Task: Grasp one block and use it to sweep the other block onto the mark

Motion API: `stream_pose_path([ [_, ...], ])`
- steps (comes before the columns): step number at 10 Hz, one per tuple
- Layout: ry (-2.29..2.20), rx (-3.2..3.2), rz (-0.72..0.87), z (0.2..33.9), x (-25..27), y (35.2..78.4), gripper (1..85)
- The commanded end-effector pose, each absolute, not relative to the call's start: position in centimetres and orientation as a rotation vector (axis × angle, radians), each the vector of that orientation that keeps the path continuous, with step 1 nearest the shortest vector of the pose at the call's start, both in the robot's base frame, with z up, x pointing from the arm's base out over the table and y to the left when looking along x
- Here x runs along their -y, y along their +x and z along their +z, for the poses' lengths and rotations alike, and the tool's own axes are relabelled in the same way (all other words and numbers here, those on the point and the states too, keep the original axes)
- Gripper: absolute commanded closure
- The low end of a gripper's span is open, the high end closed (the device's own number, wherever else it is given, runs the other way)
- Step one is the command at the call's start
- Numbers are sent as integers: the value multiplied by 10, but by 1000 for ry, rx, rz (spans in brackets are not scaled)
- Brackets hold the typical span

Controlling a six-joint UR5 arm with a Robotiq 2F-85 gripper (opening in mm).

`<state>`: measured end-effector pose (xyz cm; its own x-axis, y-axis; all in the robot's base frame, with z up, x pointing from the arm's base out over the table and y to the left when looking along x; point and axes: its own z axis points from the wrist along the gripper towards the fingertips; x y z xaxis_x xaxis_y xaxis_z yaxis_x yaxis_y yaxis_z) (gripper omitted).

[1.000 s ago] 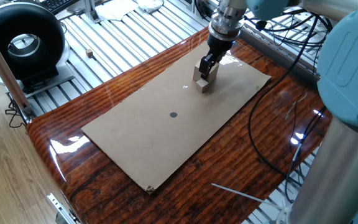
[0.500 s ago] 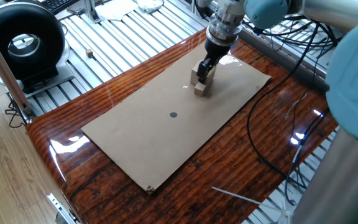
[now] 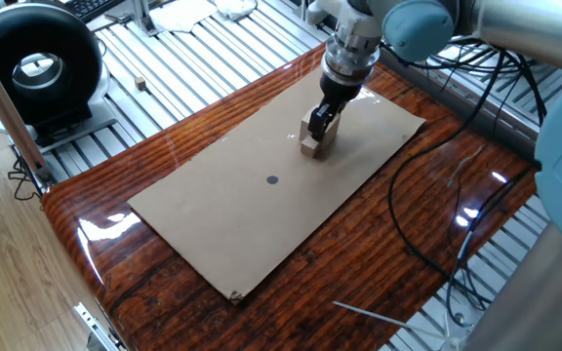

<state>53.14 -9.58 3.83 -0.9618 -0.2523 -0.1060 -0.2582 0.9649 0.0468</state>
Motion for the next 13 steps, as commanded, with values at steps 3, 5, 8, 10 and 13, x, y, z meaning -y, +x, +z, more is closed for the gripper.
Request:
stream_pose_path([
  [3, -390, -3028, 116, 51, 112, 524, 410],
  [5, -389, -3027, 116, 49, 111, 524, 410],
  [8, -371, -3018, 116, 43, 105, 527, 410],
  [10, -357, -3006, 107, 37, 99, 531, 410],
  [13, -352, -3002, 106, 35, 96, 531, 410],
])
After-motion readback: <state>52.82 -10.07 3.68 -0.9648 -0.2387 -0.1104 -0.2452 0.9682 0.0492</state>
